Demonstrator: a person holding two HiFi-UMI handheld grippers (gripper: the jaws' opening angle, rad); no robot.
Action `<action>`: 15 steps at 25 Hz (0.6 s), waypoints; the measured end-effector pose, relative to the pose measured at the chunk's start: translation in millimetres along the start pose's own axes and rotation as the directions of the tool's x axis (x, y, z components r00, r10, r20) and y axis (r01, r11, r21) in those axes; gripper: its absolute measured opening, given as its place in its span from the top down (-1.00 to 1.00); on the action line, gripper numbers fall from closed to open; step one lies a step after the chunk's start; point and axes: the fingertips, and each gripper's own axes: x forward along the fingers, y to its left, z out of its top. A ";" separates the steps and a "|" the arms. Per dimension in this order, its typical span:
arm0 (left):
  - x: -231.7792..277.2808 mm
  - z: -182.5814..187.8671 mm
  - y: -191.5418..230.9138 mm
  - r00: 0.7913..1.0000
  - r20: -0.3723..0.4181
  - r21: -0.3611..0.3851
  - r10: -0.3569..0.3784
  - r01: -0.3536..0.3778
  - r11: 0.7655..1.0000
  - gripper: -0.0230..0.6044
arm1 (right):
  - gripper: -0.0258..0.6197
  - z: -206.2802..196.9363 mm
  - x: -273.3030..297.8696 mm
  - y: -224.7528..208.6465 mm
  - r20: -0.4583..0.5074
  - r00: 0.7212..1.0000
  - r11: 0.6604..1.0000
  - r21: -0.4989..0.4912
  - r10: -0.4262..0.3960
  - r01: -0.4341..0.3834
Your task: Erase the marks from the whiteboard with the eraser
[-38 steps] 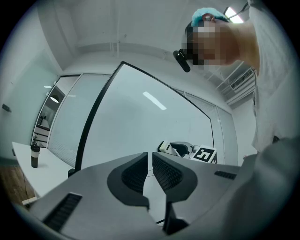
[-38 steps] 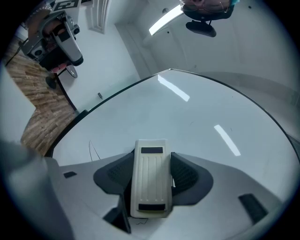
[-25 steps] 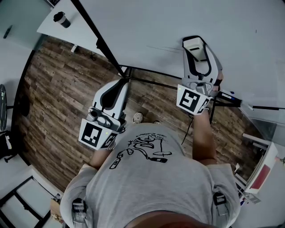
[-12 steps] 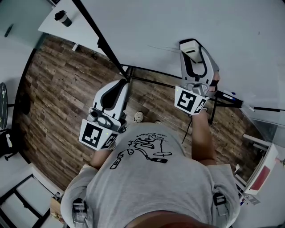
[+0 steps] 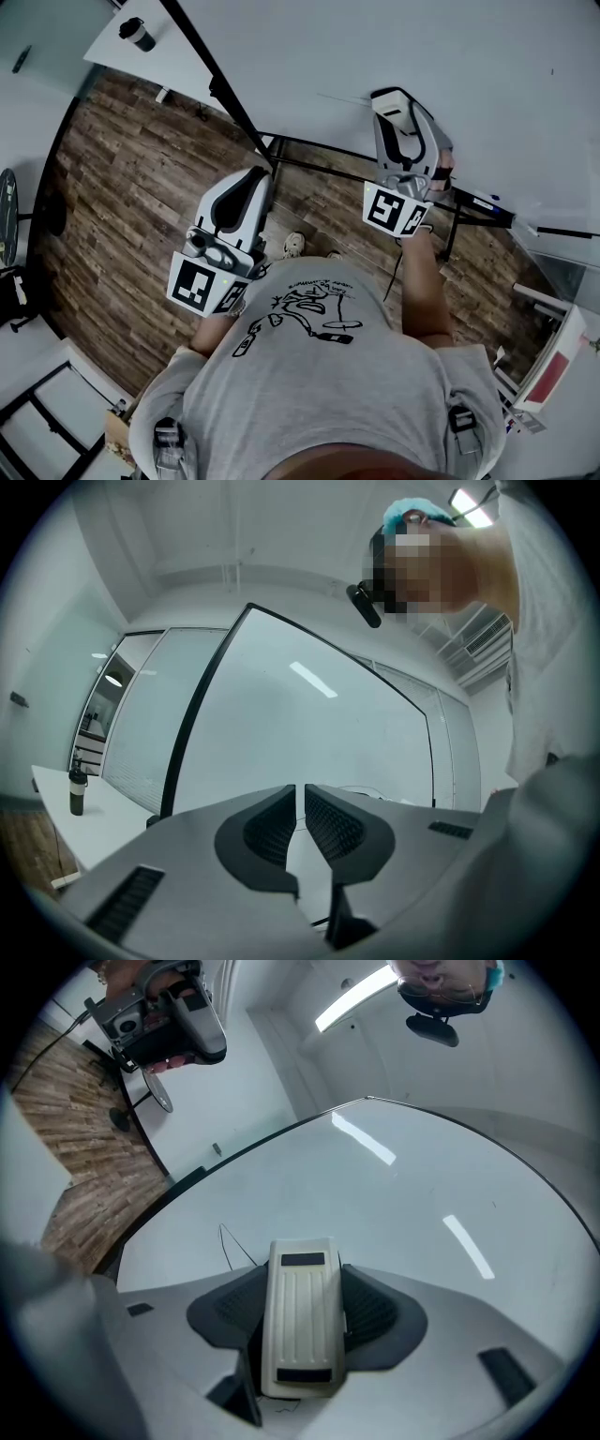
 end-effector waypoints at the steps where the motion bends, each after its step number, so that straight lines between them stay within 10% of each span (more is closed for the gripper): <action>1: -0.6 0.1 0.6 1.000 0.001 0.000 0.001 -0.001 1.000 0.78 | 0.14 -0.9 0.5 2.4 -0.001 1.000 1.000 0.001 0.002 -0.002; 15: -7.7 3.2 2.5 1.000 0.001 0.003 0.011 -0.011 1.000 0.78 | 0.13 -10.6 3.4 26.2 -0.021 0.999 0.999 0.008 0.043 -0.043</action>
